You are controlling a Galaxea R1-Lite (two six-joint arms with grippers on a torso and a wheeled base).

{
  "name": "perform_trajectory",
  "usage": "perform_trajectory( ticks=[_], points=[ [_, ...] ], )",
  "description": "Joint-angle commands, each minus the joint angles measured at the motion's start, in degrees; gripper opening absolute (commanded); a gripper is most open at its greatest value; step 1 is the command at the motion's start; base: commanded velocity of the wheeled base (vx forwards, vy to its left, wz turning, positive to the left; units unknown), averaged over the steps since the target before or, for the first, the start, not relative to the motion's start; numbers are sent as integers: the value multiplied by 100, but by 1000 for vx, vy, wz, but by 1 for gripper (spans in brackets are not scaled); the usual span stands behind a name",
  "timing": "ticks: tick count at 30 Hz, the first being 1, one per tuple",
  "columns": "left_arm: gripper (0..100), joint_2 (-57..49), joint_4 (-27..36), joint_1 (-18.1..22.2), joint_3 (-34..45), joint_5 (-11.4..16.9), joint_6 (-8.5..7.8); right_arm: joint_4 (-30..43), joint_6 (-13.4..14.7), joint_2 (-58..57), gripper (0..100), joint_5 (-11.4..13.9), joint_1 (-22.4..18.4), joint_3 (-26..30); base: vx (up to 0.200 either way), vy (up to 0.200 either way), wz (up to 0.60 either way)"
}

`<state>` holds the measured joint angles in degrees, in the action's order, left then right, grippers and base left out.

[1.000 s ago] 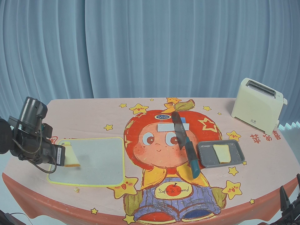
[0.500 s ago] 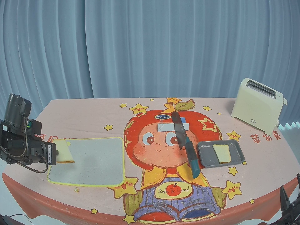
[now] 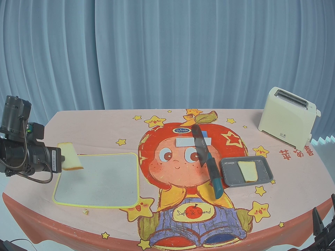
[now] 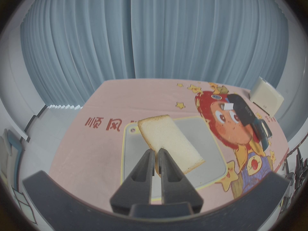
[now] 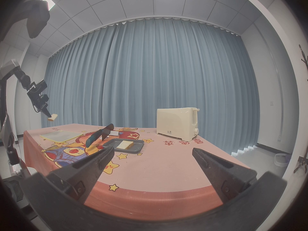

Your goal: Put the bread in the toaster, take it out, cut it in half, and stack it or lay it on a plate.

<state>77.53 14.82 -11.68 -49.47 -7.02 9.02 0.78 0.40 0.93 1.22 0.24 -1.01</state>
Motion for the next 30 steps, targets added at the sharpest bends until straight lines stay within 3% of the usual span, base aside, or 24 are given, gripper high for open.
perform_trajectory(
  ticks=[1, 7, 19, 26, 30],
  points=[
    [0, -10, -94, 16, -72, -1, 3, 1, -5, -93, 100, 1, 2, 84, 0, 0, 0],
    [0, 34, -164, 16, -318, -19, 117, 1, -5, -93, 100, 1, 2, 84, 0, 0, 0],
    [0, 16, -243, 8, -326, 34, 117, 1, 4, -93, 100, 10, 2, 84, -200, 0, 0],
    [0, 25, -753, 16, -379, -10, 126, 1, -5, -93, 100, 1, 2, 84, 0, 0, 0],
    [0, 16, -718, 8, -344, 43, 135, 1, -5, -93, 100, 1, 2, 84, 0, 0, 0]
  ],
)
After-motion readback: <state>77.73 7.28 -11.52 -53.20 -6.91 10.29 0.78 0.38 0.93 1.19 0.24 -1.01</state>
